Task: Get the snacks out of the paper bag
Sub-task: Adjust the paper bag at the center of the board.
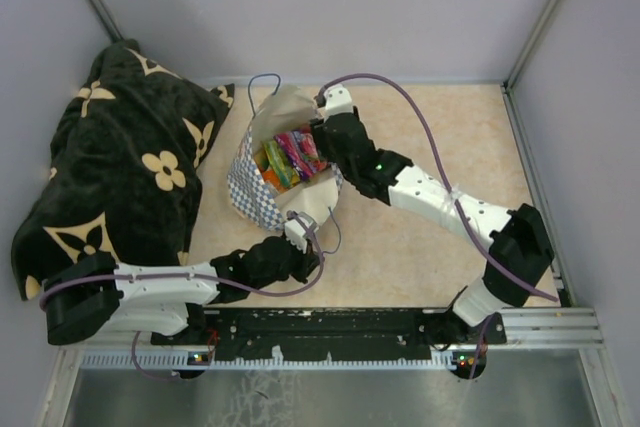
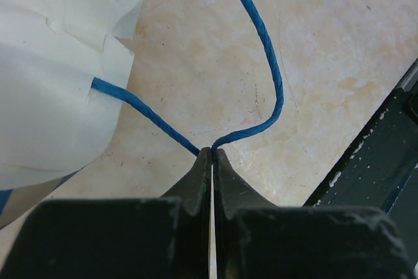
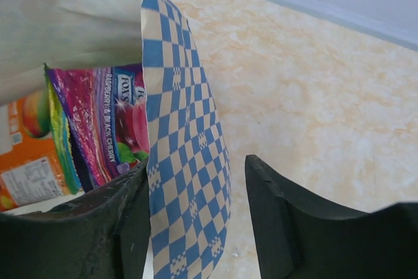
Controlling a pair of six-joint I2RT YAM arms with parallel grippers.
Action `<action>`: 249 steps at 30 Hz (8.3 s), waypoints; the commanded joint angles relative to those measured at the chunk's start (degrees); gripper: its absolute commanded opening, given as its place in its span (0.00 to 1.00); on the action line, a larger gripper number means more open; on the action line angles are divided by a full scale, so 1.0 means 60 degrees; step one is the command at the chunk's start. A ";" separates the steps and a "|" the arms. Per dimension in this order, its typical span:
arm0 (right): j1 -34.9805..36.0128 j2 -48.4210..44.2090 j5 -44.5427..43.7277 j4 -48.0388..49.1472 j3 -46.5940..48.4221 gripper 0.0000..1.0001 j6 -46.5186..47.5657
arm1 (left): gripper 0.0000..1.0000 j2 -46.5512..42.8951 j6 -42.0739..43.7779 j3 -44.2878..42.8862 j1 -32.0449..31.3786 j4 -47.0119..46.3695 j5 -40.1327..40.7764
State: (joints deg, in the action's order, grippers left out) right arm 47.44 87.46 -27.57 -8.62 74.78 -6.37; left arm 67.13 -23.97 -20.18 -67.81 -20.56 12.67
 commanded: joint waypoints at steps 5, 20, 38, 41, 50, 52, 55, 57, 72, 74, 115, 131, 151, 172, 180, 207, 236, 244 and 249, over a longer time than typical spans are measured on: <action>0.0525 0.0449 -0.1529 -0.0395 0.1010 0.44 0.0650 | 0.00 -0.0172 -0.0298 -0.0042 -0.0352 0.0797 0.0017; 0.0652 0.1778 -0.2508 -0.0918 0.2065 0.01 0.1062 | 0.00 -0.1116 -0.0468 -0.0500 -0.0693 0.1685 0.1199; -0.0082 0.0771 -0.1841 -0.0326 0.0761 0.00 0.0651 | 0.96 -0.6031 -0.4527 -0.6064 -0.0686 1.0838 0.8703; -0.0084 0.0741 -0.1658 -0.0263 0.0764 0.00 0.0674 | 0.99 -0.4820 -0.6346 -0.7512 -0.0667 1.3779 1.0037; -0.0077 0.0709 -0.1336 -0.0267 0.0729 0.00 0.0581 | 0.99 -0.1163 -0.5113 -1.0151 0.2650 1.5538 1.0031; -0.0080 0.0689 -0.1315 -0.0288 0.0702 0.00 0.0566 | 0.99 -0.1212 -0.3029 -1.0018 0.3178 1.3598 0.9427; -0.0092 0.0623 -0.1298 -0.0283 0.0647 0.00 0.0564 | 0.99 -0.1710 -0.0778 -0.9643 0.4193 1.0857 0.7703; -0.0096 0.0575 -0.1247 -0.0313 0.0621 0.00 0.0518 | 0.99 -0.1778 -0.0285 -0.9779 0.4941 1.0163 0.6353; -0.0536 0.0068 -0.0810 -0.0383 0.0056 0.00 0.0272 | 0.98 0.0862 -0.0615 -1.0980 0.8931 1.1449 -0.0424; -0.0614 0.0029 -0.0738 -0.0364 -0.0044 0.00 0.0241 | 0.96 0.1105 -0.0639 -1.0959 0.8929 1.1942 -0.0127; -0.0702 0.1072 -0.0599 -0.0536 0.1390 0.00 0.0376 | 0.00 0.1373 0.0335 -0.9849 0.8936 0.9271 -0.0093; -0.2106 0.3468 -0.0362 0.0287 0.5194 0.00 0.1387 | 0.00 0.6873 0.2410 -1.6169 0.8887 0.6797 -0.1547; -0.1869 -0.1178 -0.1162 0.5734 -0.4386 0.00 -0.0853 | 0.00 0.2367 0.3633 -0.6518 0.5374 0.1916 0.2112; -0.1801 0.0353 -0.1045 0.6263 -0.6316 0.00 -0.2527 | 0.00 0.0581 0.1248 -0.2137 0.4710 0.0732 0.2843; -0.1786 0.1904 -0.0835 0.6323 -0.4889 0.00 -0.1895 | 0.00 0.1312 0.0768 -0.2118 0.4710 0.0482 0.3635; -0.2455 0.5194 0.4151 0.5328 -0.0200 0.02 -0.1367 | 0.04 0.0979 -0.1502 -0.2055 0.3509 0.2337 0.4468; -0.1667 0.1419 0.2943 0.9043 -0.6893 0.82 -0.7448 | 1.00 0.0007 0.3633 -0.4262 0.3203 0.3346 0.0852; -0.1603 0.1414 0.2710 0.9558 -0.6769 0.72 -0.8185 | 1.00 -0.0071 0.3443 -0.4177 0.2978 0.3641 0.1263; -0.1689 0.0665 0.1156 0.7045 -0.6280 0.76 -0.7889 | 1.00 -0.0843 0.3066 -0.3833 0.2967 0.4240 0.1715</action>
State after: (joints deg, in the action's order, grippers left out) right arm 37.71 97.14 -11.84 40.38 34.02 -53.84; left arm 66.22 -4.12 -44.18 -49.60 3.46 20.32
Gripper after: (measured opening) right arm 0.741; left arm 0.997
